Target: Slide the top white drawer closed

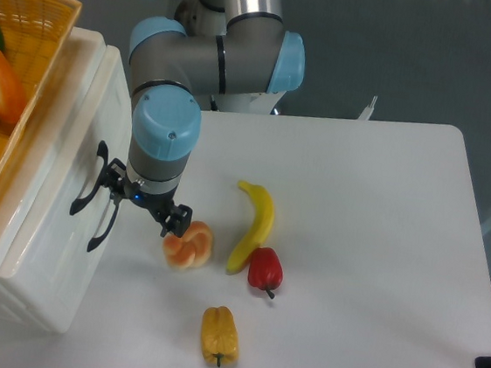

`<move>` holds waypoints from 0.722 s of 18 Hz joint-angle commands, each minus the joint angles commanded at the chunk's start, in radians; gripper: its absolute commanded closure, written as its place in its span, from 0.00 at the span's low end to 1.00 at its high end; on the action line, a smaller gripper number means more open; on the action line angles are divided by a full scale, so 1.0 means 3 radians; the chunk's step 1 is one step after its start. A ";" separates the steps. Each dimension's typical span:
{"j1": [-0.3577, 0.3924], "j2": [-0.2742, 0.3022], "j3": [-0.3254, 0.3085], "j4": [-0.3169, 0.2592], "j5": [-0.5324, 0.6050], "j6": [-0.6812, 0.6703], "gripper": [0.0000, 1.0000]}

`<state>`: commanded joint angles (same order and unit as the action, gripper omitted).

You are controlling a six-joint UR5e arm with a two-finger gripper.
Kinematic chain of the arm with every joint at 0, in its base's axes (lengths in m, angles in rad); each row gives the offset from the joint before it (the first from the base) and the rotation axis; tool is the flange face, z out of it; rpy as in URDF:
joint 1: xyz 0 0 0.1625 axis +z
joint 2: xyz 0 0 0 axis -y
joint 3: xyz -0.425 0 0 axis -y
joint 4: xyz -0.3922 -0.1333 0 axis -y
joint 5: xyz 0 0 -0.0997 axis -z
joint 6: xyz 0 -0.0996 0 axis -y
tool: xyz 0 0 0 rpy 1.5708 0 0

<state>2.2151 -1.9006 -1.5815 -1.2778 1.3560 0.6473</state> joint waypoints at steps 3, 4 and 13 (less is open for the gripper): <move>0.0000 0.0000 0.0000 0.0005 0.0005 0.0015 0.00; 0.0000 -0.0005 0.0005 0.0005 0.0010 0.0025 0.00; 0.0500 0.0031 0.0225 0.0056 0.0209 0.0617 0.00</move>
<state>2.3652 -1.8914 -1.5141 -1.2609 1.4189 0.8325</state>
